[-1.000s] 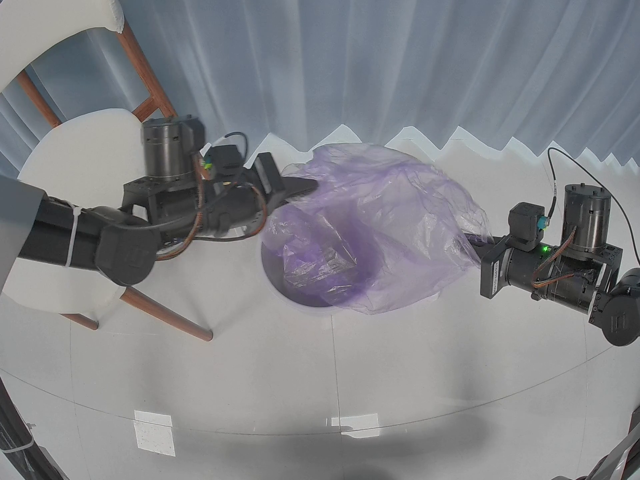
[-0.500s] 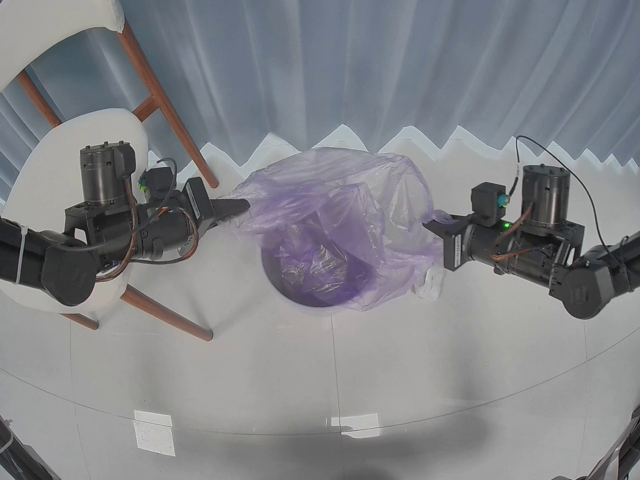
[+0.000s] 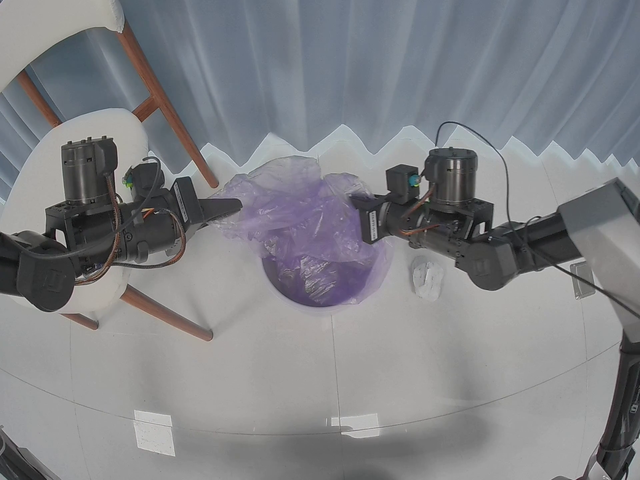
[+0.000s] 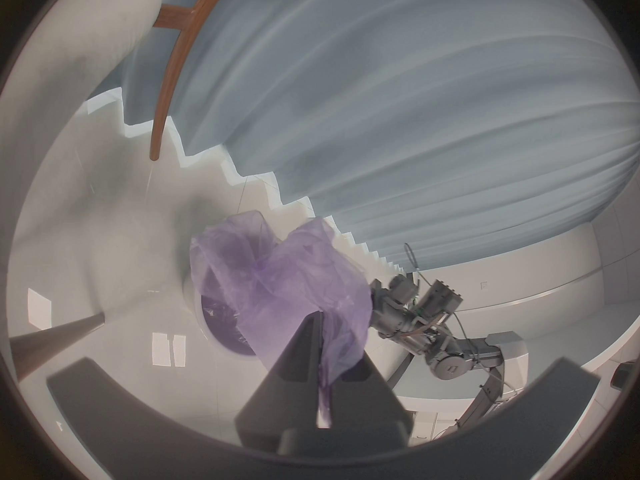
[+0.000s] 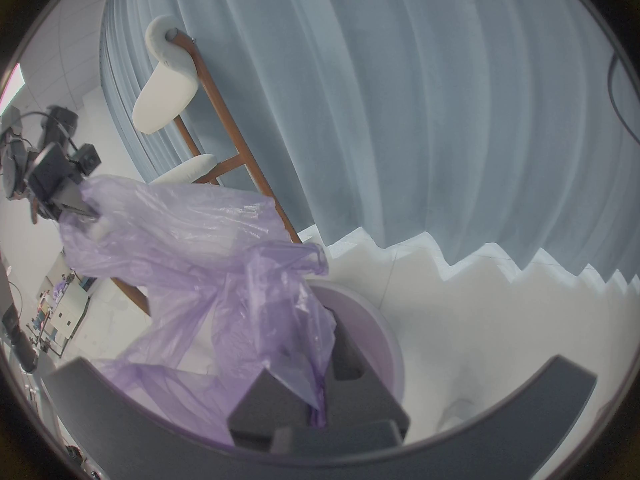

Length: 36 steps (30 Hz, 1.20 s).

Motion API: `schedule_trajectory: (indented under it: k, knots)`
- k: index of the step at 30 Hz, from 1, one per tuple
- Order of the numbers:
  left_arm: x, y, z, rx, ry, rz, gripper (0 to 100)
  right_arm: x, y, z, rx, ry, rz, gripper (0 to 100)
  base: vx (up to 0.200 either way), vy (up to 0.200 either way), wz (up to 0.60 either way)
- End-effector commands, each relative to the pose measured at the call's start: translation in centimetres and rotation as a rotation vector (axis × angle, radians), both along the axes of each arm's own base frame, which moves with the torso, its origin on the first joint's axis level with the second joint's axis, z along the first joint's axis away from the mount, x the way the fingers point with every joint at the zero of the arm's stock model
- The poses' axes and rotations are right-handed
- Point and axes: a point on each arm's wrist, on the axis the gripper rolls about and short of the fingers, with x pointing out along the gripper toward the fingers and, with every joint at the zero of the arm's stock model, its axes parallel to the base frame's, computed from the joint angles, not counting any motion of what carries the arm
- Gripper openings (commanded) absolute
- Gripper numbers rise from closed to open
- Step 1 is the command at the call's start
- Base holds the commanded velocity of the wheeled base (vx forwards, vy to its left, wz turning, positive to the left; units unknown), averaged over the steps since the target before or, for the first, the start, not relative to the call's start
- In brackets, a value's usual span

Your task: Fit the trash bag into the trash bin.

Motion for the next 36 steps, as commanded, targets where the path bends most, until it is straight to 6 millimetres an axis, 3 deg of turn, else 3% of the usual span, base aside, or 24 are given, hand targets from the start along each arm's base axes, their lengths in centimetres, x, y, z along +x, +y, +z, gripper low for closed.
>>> schedule_trajectory:
  k: [1,5,8,11,15,16,18,20,24,27,32,34,36]
  knots:
    - [-0.7,0.2,0.9,0.002,-0.031,0.026,0,3.6,5.3,-5.6,-0.021,0.056,0.030,0,0.000,0.000,0.00]
    - [-0.5,0.2,0.6,0.005,-0.037,0.049,0,4.9,6.3,-5.6,-0.020,0.075,0.024,0,0.000,0.000,0.00]
    - [0.1,0.0,0.1,0.005,-0.038,0.048,0,5.1,5.9,-4.9,-0.006,0.071,0.010,0,0.000,0.000,0.00]
    - [1.4,-1.5,-1.4,0.002,-0.048,0.018,0,4.9,3.5,-2.2,0.032,0.079,-0.068,0,0.000,0.000,0.00]
    - [3.0,-4.2,-3.1,-0.029,-0.093,-0.041,0,4.1,-0.9,-0.1,0.054,0.168,-0.196,0,0.000,0.000,0.00]
    - [3.0,-4.2,-3.1,-0.029,-0.093,-0.041,0,4.1,-0.9,-0.1,0.054,0.168,-0.196,0,0.000,0.000,0.00]
    - [3.4,-7.4,-4.3,-0.041,-0.105,-0.117,0,2.4,-3.6,2.6,0.143,0.220,-0.252,0,0.000,0.000,0.00]
    - [3.2,-9.5,-4.8,-0.048,-0.093,-0.167,0,1.1,-5.0,3.9,0.177,0.233,-0.268,0,0.000,0.000,0.00]
    - [2.6,-13.1,-5.1,-0.105,-0.038,-0.246,0,-0.8,-7.3,4.9,0.180,0.246,-0.268,0,0.000,0.000,0.00]
    - [2.8,-14.7,-5.5,-0.137,-0.013,-0.269,0,-1.8,-8.7,5.9,0.187,0.236,-0.266,0,0.000,0.000,0.00]
    - [3.6,-15.0,-6.1,-0.158,0.019,-0.259,0,-2.8,-10.6,6.5,0.191,0.249,-0.271,0,0.000,0.000,0.00]
    - [3.9,-13.8,-7.0,-0.142,0.050,-0.227,0,-3.0,-11.1,5.9,0.181,0.271,-0.267,0,0.000,0.000,0.00]
    - [4.6,-11.5,-7.8,-0.123,0.072,-0.167,0,-3.2,-11.1,5.2,0.168,0.288,-0.265,0,0.000,0.000,0.00]
